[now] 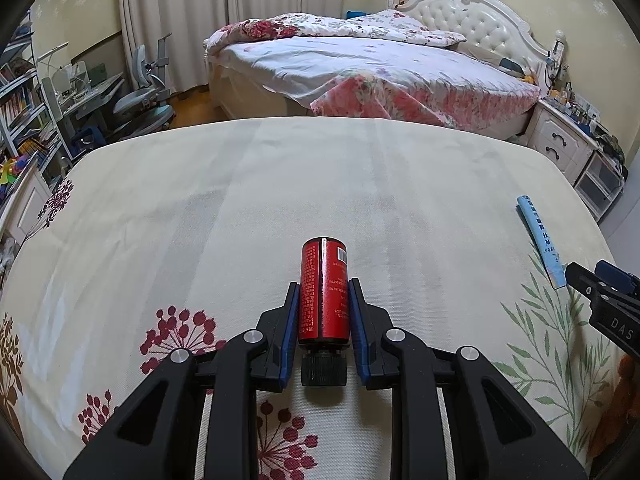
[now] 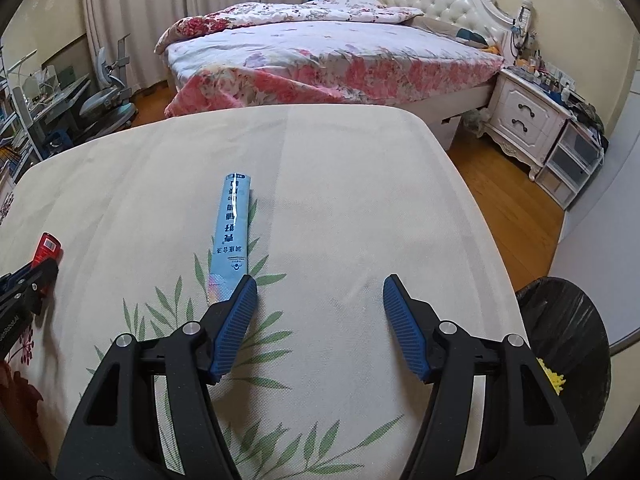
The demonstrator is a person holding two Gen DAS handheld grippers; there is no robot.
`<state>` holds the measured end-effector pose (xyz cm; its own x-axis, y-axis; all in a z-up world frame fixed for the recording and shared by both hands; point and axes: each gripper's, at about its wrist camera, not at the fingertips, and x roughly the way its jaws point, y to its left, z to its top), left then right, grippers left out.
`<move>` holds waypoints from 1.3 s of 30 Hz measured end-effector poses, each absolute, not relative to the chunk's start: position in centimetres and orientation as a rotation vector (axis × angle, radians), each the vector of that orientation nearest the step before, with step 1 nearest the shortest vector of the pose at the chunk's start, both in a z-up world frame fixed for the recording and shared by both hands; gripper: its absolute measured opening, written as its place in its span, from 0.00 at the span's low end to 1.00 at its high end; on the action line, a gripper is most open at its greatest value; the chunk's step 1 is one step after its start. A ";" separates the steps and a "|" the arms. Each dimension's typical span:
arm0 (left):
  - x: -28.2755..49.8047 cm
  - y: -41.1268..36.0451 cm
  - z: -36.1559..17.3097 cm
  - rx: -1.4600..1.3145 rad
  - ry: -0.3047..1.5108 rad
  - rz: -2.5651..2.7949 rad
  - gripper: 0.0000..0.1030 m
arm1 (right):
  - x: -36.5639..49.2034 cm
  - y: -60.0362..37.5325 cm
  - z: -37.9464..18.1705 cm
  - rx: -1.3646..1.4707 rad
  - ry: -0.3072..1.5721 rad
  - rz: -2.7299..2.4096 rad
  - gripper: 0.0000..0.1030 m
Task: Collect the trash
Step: 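Grasp the blue toothpaste box with the right gripper while the left gripper holds the red can, then carry the red can and blue toothpaste box in both grippers over the bin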
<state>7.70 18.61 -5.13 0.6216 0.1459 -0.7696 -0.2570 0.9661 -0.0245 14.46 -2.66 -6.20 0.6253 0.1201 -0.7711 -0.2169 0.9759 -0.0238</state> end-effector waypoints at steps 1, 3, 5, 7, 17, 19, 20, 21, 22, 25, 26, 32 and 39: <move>7.8 18.6 -5.1 -0.135 0.871 0.233 0.24 | 14.3 -2.6 -6.1 -0.111 0.871 0.198 0.62; 7.9 18.6 -5.2 -0.131 0.873 0.235 0.24 | 14.1 -2.3 -6.0 -0.107 0.863 0.210 0.62; 7.9 18.6 -5.1 -0.130 0.873 0.236 0.24 | 14.2 -1.6 -5.9 -0.114 0.860 0.223 0.62; 7.9 18.7 -5.1 -0.132 0.873 0.235 0.24 | 14.5 -1.0 -5.8 -0.121 0.857 0.233 0.61; 7.9 18.6 -5.1 -0.133 0.873 0.235 0.24 | 16.7 1.6 -6.2 -0.149 0.875 0.266 0.46; 7.9 18.6 -5.1 -0.132 0.873 0.235 0.24 | 16.8 1.7 -6.3 -0.154 0.879 0.260 0.42; 7.9 18.6 -5.1 -0.133 0.873 0.235 0.24 | 16.8 1.7 -6.3 -0.154 0.879 0.259 0.37; 7.9 18.6 -5.1 -0.133 0.873 0.235 0.24 | 16.6 1.7 -6.3 -0.159 0.877 0.258 0.34; 7.9 18.6 -5.1 -0.132 0.873 0.235 0.24 | 16.5 1.7 -6.3 -0.162 0.877 0.258 0.30; 7.9 18.6 -5.1 -0.133 0.872 0.235 0.24 | 16.0 1.6 -6.3 -0.168 0.875 0.264 0.21; 7.9 18.6 -5.1 -0.132 0.873 0.235 0.24 | 15.8 1.6 -6.3 -0.169 0.874 0.266 0.21; 7.9 18.4 -5.0 -0.132 0.868 0.233 0.24 | 14.4 0.9 -6.2 -0.153 0.876 0.272 0.20; 7.6 17.5 -4.7 -0.120 0.858 0.215 0.24 | 12.4 -0.2 -6.0 -0.124 0.871 0.275 0.20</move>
<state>7.60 17.51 -4.75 0.6342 0.1396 -0.7605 -0.2355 0.9717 -0.0180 12.37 -0.24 -6.04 0.6114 0.1871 -0.7689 -0.2875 0.9578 0.0045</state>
